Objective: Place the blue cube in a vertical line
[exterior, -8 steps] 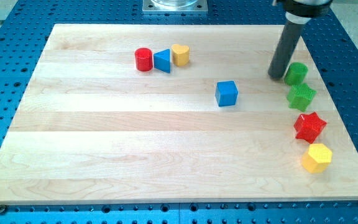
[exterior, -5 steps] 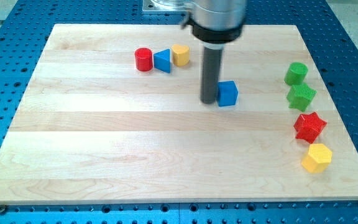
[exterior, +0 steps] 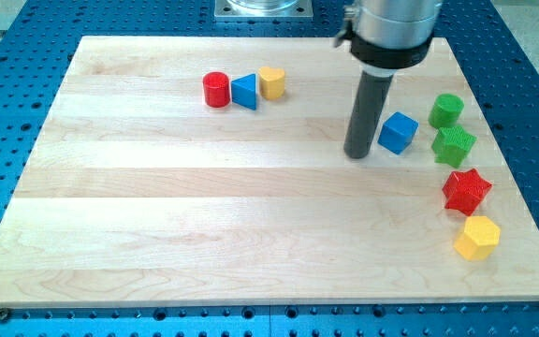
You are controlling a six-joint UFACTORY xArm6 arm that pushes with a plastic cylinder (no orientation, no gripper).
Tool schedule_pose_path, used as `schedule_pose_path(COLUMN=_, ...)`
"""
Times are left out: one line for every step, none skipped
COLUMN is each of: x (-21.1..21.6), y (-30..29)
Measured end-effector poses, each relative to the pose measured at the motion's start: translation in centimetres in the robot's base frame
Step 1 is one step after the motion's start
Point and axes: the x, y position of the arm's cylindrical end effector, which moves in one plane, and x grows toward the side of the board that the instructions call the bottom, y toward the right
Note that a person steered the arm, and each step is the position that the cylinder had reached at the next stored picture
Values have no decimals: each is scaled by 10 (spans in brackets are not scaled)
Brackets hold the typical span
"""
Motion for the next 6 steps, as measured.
schedule_pose_path(x=-9, y=74)
schedule_pose_path(x=-34, y=76)
schedule_pose_path(x=-61, y=76)
schedule_pose_path(x=-72, y=75)
schedule_pose_path(x=-87, y=84)
schedule_pose_path(x=-104, y=114)
